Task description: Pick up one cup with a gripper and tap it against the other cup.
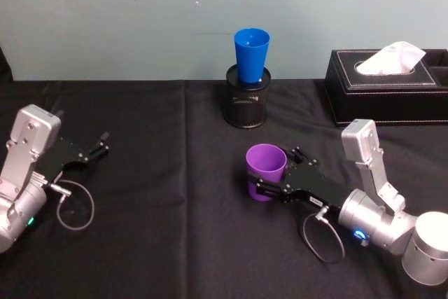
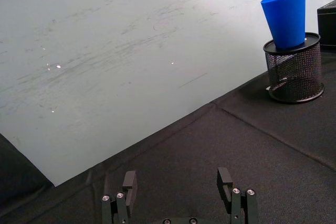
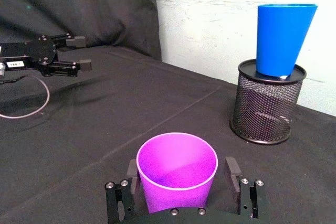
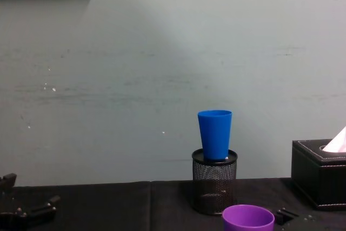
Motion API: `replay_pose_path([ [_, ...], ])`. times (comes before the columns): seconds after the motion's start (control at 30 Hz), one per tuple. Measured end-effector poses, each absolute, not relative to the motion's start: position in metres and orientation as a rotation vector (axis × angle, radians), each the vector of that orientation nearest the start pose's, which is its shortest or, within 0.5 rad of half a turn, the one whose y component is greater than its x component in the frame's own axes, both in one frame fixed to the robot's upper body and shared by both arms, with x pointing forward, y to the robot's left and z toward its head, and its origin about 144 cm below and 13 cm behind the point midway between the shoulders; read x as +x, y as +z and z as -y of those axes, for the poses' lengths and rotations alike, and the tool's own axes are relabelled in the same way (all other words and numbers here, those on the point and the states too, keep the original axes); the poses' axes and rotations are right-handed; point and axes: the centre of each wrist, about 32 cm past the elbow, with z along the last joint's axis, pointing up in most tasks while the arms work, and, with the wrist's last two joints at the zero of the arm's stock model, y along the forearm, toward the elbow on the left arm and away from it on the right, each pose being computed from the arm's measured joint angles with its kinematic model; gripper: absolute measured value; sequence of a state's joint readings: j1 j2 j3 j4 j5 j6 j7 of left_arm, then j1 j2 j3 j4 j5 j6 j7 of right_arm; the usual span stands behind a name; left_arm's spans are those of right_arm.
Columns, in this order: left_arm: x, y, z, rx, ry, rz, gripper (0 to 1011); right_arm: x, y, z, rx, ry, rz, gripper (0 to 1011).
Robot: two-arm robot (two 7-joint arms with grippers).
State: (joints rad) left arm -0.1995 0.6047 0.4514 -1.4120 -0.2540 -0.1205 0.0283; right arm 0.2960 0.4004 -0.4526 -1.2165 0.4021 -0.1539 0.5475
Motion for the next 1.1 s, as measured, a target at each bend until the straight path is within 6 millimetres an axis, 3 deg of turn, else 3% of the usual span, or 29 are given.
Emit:
replay_pose_path([
  [0.9, 0.4886, 1.1398, -0.3097, 0.304, 1.248, 0.285, 1000, 0.5241, 1.1107, 0.2543, -0.092, -0.725, -0.017, 1003],
  [1.1, 0.4886, 1.1398, -0.3096, 0.304, 1.248, 0.285, 1000, 0.5242, 1.1109, 0.2544, -0.092, -0.726, -0.017, 882],
])
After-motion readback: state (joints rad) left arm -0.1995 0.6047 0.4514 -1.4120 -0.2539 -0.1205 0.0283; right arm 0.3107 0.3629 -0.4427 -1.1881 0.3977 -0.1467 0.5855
